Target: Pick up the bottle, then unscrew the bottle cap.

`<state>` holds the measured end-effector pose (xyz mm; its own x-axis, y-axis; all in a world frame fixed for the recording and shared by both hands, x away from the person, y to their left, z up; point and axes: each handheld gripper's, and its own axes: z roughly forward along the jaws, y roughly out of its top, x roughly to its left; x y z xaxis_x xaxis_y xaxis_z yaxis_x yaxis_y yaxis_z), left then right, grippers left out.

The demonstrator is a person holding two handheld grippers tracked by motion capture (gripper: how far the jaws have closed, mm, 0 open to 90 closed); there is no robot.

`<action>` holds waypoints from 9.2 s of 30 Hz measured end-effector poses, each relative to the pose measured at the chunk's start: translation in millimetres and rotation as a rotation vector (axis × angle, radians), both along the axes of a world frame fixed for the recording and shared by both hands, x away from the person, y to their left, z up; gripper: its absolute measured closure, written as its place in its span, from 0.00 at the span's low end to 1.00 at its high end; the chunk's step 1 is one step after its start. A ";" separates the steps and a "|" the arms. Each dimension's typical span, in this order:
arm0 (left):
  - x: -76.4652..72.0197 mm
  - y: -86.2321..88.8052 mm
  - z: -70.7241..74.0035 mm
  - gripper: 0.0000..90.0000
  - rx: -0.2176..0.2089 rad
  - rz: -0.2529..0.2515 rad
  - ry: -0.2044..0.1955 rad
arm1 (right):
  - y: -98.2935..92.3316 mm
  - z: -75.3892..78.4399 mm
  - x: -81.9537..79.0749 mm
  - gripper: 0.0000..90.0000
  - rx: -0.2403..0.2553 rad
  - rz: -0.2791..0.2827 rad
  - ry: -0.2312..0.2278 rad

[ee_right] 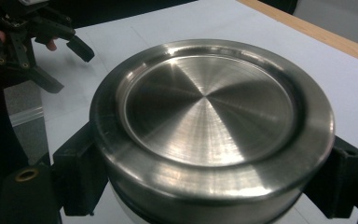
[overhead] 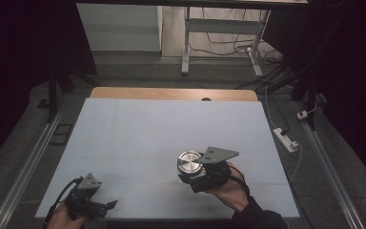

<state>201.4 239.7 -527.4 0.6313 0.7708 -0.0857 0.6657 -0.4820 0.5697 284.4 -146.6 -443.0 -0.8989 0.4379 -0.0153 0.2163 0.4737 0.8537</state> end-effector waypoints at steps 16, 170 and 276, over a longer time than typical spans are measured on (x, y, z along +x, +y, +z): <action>1.3 6.9 1.1 0.08 -0.088 0.016 0.000 | 15.7 0.0 -7.2 0.16 0.006 0.052 0.001; 89.2 -139.0 122.7 0.09 -0.407 -0.581 -0.308 | 23.0 2.9 -1.9 0.16 0.082 0.016 -0.057; 69.7 -110.9 128.6 0.23 -0.462 -0.457 -0.391 | 15.5 -3.2 13.2 0.16 0.090 0.004 -0.045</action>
